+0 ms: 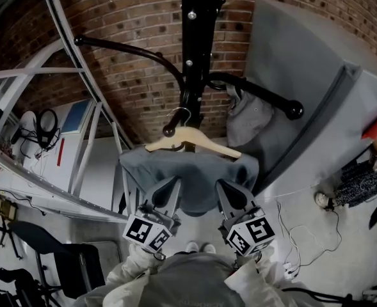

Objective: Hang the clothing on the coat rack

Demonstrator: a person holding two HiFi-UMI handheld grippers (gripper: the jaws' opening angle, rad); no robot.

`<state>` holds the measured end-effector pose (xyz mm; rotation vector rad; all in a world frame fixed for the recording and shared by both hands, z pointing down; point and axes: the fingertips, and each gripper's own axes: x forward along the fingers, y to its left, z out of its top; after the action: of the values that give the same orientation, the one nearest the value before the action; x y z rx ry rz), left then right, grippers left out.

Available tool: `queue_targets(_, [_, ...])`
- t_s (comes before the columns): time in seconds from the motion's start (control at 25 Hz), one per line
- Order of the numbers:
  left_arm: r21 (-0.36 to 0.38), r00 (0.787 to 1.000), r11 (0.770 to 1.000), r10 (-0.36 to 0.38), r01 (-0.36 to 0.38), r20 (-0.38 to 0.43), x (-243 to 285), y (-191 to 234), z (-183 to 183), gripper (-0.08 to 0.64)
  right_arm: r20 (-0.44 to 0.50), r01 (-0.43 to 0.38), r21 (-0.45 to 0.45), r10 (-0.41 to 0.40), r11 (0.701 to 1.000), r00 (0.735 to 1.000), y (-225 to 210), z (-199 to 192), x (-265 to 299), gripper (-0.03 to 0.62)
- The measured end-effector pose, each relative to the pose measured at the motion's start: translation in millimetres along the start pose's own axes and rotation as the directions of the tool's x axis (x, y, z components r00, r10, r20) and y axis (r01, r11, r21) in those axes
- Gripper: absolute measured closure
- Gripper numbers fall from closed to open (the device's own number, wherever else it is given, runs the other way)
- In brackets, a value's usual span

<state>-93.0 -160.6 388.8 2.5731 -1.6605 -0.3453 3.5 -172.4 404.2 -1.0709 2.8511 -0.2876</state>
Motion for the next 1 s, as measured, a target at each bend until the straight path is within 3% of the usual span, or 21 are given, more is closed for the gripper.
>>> queue_targets(0.24, [0.06,0.996,0.995,0.08,-0.077,-0.036,-10,9,-8,0.551,-0.016,-0.02,-0.022,0.02,1.0,1.0,10,-3,-1,0.569])
queue_targets(0.64, [0.166,0.988,0.978,0.142,-0.13,-0.063,-16,5,-17,0.552,-0.039,-0.041,-0.025,0.04,0.999,0.998,14,-10,-6,0.569])
queue_targets(1.0, [0.17,0.978,0.968,0.197,-0.184,-0.063,-39,7,-18,0.552,-0.062,-0.066,-0.041,0.063,0.997,0.996,27,-12,-12,0.569])
